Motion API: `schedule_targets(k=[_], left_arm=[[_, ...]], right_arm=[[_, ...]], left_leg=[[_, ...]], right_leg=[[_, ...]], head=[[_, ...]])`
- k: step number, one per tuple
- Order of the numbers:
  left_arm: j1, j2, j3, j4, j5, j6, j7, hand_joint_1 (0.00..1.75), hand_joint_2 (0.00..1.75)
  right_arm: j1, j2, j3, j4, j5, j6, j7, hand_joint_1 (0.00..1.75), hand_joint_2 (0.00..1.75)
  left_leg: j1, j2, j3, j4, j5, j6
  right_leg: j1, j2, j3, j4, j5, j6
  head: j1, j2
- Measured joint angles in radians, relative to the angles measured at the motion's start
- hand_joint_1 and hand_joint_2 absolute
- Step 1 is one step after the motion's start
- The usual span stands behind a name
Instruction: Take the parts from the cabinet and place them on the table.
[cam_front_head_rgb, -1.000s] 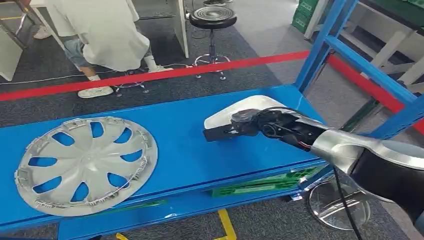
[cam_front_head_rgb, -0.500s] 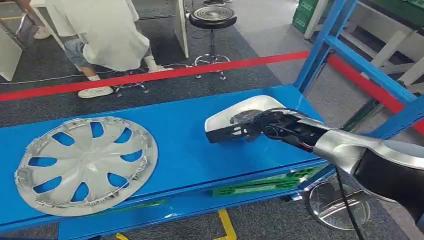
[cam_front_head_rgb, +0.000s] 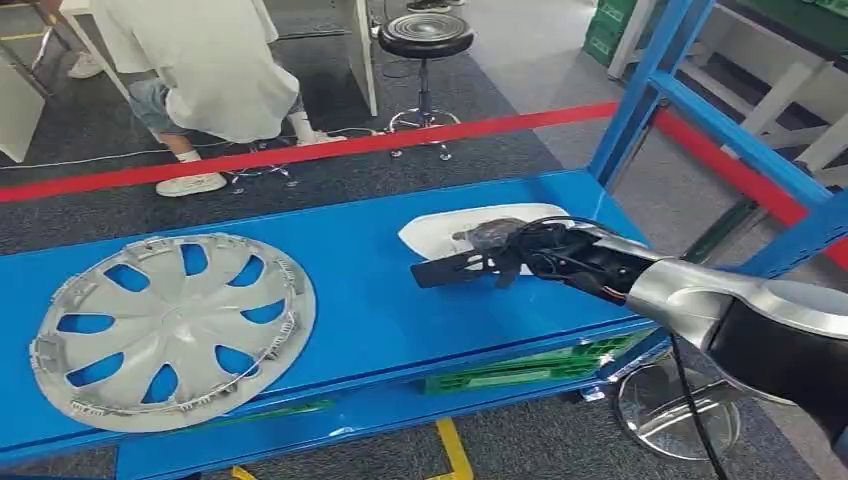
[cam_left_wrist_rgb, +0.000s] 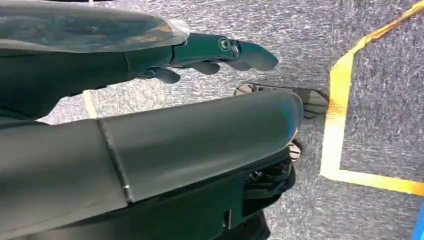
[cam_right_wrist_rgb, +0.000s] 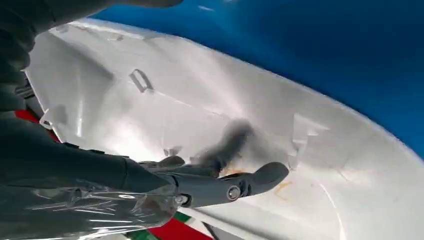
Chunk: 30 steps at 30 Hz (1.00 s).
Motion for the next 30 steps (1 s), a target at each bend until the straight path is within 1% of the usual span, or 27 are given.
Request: schedule_targets(k=[6,30], left_arm=[[0.003,0.0,0.0,0.0,0.002,0.002,0.0,0.0,0.0],[0.007,0.0,0.0,0.0,0.007,0.011,-0.002,0.0,0.0]], right_arm=[[0.001,0.0,0.004,0.001,0.0,-0.008,-0.012,0.0,1.75],[0.002,-0.003,0.008,0.002,0.007,-0.009,-0.018,0.0,1.75]], left_leg=[[0.0,0.0,0.0,0.0,0.0,0.0],[0.0,0.0,0.0,0.0,0.0,0.0]], right_leg=[[0.0,0.0,0.0,0.0,0.0,0.0],[0.0,0.0,0.0,0.0,0.0,0.0]], head=[[0.0,0.0],[-0.001,0.0]])
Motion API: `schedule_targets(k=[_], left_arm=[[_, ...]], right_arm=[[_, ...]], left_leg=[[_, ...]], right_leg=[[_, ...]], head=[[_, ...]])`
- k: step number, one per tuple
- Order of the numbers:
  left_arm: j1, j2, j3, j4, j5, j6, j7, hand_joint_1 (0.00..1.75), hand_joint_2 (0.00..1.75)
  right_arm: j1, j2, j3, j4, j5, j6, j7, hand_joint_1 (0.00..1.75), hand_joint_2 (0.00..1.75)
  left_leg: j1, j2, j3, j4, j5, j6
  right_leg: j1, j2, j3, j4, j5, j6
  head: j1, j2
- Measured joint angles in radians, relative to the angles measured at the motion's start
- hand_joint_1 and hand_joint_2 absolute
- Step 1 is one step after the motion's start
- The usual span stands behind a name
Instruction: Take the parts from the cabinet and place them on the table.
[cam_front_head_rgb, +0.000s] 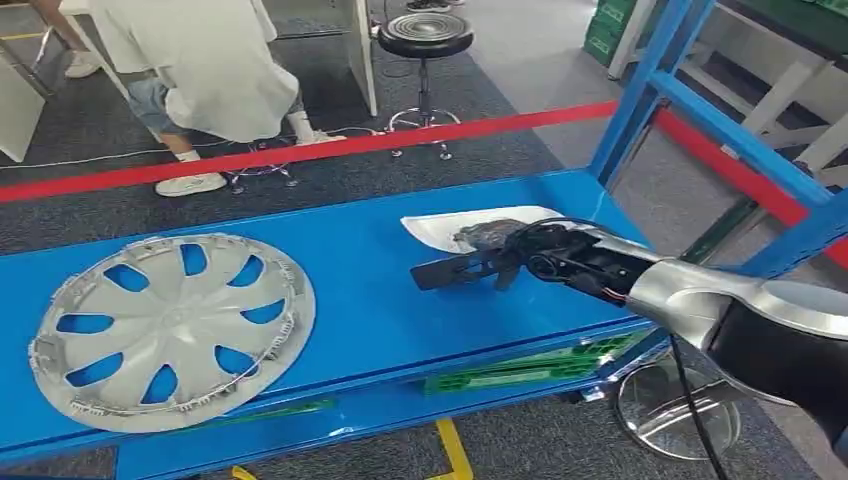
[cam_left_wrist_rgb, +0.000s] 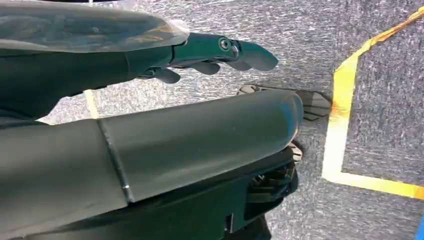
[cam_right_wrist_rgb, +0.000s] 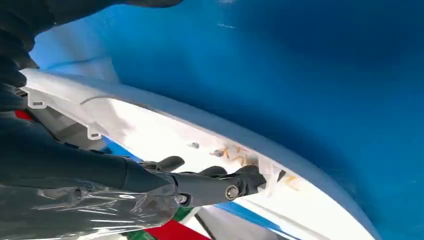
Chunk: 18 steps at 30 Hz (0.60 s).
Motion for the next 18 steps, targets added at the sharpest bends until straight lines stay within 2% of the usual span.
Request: schedule_targets(k=[6,12,18], left_arm=[[0.005,0.0,0.0,0.0,0.003,0.0,-0.003,0.0,0.0],[0.007,0.0,0.0,0.0,0.003,0.0,-0.009,0.0,0.0],[0.008,0.0,0.0,0.0,0.006,0.0,-0.01,0.0,0.0]], right_arm=[[0.0,-0.008,0.003,-0.001,0.031,-0.006,0.002,0.0,1.75],[-0.004,-0.026,0.018,-0.007,0.136,-0.013,0.026,0.0,1.75],[-0.011,-0.05,0.041,-0.01,0.224,0.041,0.051,0.0,1.75]], left_leg=[[0.0,0.0,0.0,0.0,0.0,0.0],[0.0,0.0,0.0,0.0,0.0,0.0],[0.0,0.0,0.0,0.0,0.0,0.0]], right_leg=[[0.0,0.0,0.0,0.0,0.0,0.0],[0.0,0.0,0.0,0.0,0.0,0.0],[0.0,0.0,0.0,0.0,0.0,0.0]], head=[[0.0,0.0],[0.001,0.0],[0.001,0.0]])
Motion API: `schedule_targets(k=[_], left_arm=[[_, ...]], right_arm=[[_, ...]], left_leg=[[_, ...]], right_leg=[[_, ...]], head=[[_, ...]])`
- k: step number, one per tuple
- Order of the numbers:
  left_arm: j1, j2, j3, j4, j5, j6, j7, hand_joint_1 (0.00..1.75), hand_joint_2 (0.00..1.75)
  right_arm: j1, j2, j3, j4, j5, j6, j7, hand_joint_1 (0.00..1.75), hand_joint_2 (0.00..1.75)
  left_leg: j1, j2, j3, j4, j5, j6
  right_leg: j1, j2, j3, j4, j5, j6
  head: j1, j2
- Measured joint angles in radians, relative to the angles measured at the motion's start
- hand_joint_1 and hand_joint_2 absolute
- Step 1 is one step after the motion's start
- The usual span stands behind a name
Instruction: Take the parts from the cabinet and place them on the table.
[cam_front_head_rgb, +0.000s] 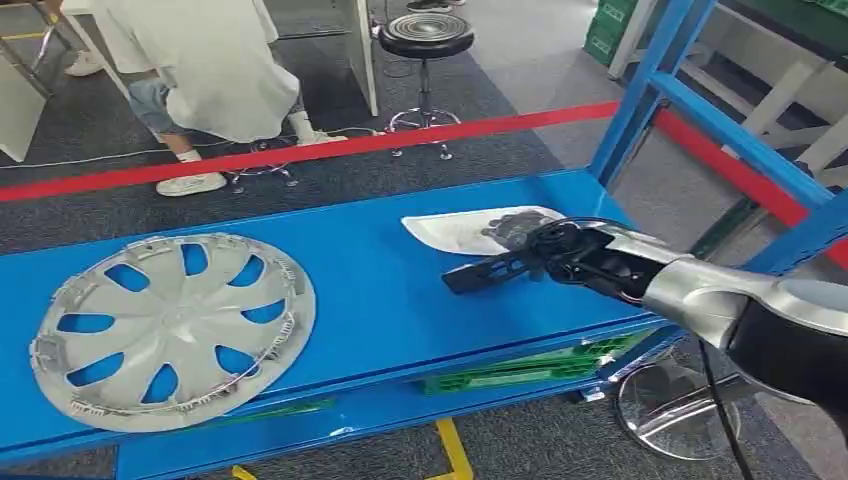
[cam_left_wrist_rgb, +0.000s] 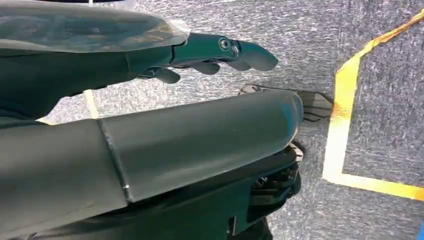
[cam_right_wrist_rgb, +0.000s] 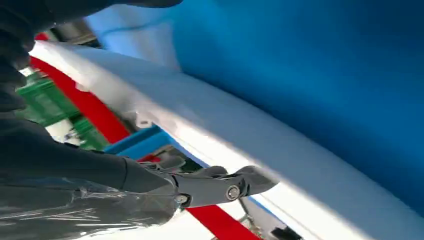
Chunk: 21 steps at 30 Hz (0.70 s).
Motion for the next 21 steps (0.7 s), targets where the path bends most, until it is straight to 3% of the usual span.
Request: schedule_targets(k=[20,21], left_arm=[[0.0,0.001,0.0,0.0,0.008,-0.003,-0.004,0.0,0.0],[0.0,0.001,0.0,0.0,0.008,-0.003,-0.004,0.0,0.0]], right_arm=[[-0.001,-0.039,0.043,0.004,0.086,0.027,-0.025,0.0,1.75],[-0.001,-0.039,0.043,0.004,0.086,0.027,-0.025,1.75,1.75]], left_leg=[[0.0,0.0,0.001,0.0,0.0,0.0],[0.0,0.0,0.001,0.0,0.0,0.0]], right_leg=[[0.0,0.0,0.001,0.0,0.0,0.0],[0.0,0.0,0.001,0.0,0.0,0.0]], head=[[-0.001,0.0],[-0.001,0.0]])
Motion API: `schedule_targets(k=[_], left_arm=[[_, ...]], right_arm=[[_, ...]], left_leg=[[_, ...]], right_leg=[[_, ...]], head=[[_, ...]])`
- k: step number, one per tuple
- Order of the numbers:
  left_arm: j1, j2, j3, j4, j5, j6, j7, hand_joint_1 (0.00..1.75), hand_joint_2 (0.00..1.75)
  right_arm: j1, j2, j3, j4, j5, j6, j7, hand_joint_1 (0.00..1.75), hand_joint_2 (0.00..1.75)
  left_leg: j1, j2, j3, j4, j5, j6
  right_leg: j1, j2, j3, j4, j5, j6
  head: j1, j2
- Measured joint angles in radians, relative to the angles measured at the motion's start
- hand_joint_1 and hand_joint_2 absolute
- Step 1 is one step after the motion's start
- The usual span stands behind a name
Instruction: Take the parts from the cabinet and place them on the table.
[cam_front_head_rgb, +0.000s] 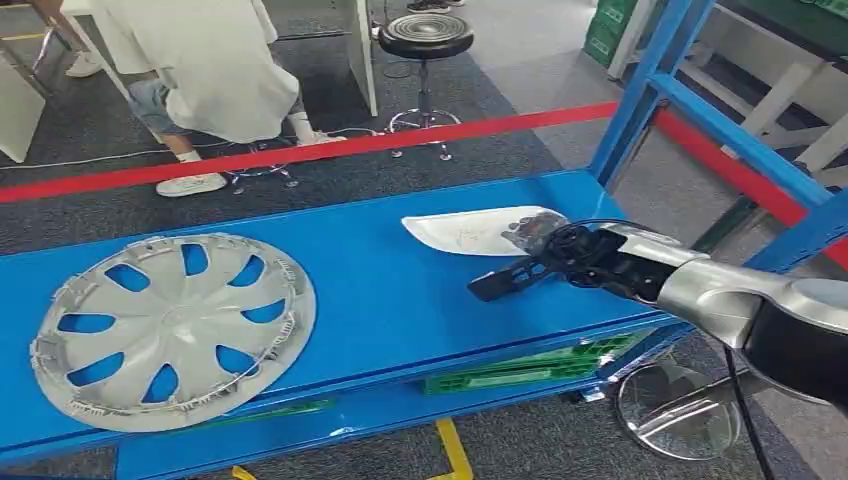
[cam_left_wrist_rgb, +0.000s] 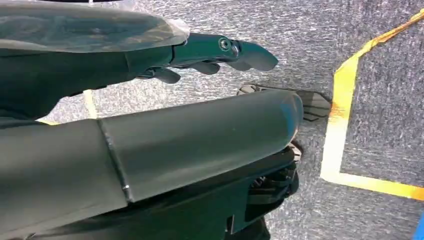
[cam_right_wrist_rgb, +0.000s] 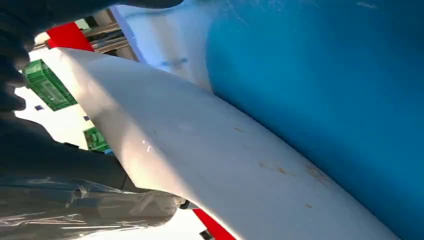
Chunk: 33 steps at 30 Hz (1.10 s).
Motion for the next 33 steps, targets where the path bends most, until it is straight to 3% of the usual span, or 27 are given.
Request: schedule_targets(k=[27,33], left_arm=[[0.001,0.0,0.0,0.0,0.007,0.002,-0.006,0.0,0.0],[0.001,0.0,0.0,0.0,0.007,0.002,-0.006,0.0,0.0]], right_arm=[[-0.002,0.0,-0.006,0.001,-0.024,-0.035,-0.052,1.75,1.75],[-0.001,0.001,-0.033,0.008,-0.113,-0.052,-0.065,1.75,1.75]], left_leg=[[0.0,0.0,0.009,-0.001,0.0,0.0],[0.0,0.0,0.009,-0.001,0.0,0.0]], right_leg=[[0.0,-0.001,0.008,0.0,0.0,0.0],[0.0,0.0,0.008,0.0,0.0,0.0]], head=[[0.0,0.0],[0.0,0.0]])
